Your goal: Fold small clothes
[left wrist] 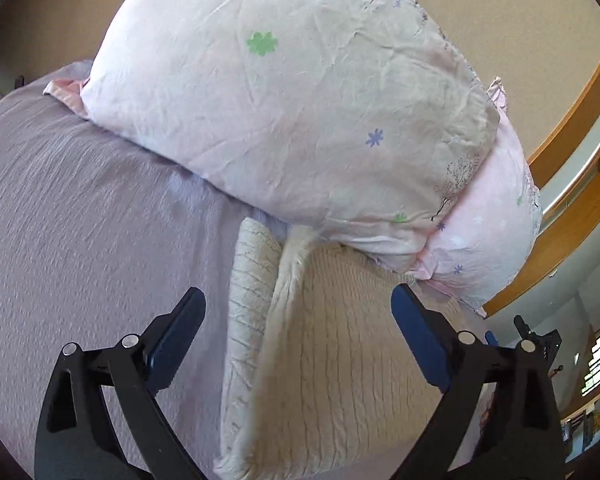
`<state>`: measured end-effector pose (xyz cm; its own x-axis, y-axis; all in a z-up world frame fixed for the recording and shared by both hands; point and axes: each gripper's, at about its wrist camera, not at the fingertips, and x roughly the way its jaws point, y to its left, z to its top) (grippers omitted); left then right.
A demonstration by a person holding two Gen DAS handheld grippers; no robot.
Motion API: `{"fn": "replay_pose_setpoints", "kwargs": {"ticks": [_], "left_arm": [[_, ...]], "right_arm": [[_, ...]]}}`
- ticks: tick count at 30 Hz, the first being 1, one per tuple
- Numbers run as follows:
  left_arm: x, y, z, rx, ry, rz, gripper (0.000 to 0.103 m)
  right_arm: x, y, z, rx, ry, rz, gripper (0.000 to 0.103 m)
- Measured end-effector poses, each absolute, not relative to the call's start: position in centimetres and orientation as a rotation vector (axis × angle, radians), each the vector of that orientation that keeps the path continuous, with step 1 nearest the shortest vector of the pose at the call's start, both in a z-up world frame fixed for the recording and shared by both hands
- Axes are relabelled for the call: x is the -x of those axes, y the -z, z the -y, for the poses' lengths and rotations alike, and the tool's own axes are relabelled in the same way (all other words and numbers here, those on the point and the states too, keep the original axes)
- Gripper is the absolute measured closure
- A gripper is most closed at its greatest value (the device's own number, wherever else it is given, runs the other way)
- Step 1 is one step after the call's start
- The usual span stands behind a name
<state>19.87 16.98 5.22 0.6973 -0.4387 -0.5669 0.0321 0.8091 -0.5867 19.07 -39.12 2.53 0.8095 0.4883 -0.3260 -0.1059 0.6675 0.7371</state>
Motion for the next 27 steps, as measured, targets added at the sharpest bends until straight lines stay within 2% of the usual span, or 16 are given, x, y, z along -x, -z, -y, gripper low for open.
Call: {"fn": "replay_pose_setpoints", "kwargs": {"ticks": [5,8,10,11,12,15,19,23,27], "left_arm": [[-21.7,-1.8,-17.1,0.644,0.319,-0.94,0.04],[-22.0,-0.4,-16.5,0.675,0.351,-0.963,0.046],[-22.3,0.0,-15.9,0.679,0.346,-0.968,0.055],[-22.5,0.6,-15.9,0.728,0.354,-0.999,0.077],[-22.8,1.4,-16.1,0.804,0.367,-1.022,0.081],[-22.6,1.1,-16.3,0.909,0.408,-0.988,0.086],[-22.3,-3.3,-12.6,0.982,0.6,-0.856,0.087],[-23.9,-6.9,-3.4,0.998,0.862,-0.809,0.087],[-27.4,-5.0,8.5,1.079,1.027,-0.903,0.087]], "right_arm": [[-19.5,-1.6,39.8,-0.847,-0.361,-0.581,0.008],[-19.7,-1.1,39.9,-0.882,-0.373,-0.589,0.008],[-19.8,-0.9,39.8,-0.897,-0.386,-0.599,0.008],[-19.9,-0.8,39.7,-0.903,-0.392,-0.604,0.008],[-20.0,-0.8,39.6,-0.908,-0.401,-0.61,0.008],[-20.0,-0.9,39.4,-0.909,-0.424,-0.614,0.008],[-19.9,-1.4,39.7,-0.911,-0.43,-0.594,0.008],[-19.4,-2.4,40.4,-0.882,-0.383,-0.55,0.008],[-19.3,-2.7,41.1,-0.817,-0.301,-0.555,0.008]]}}
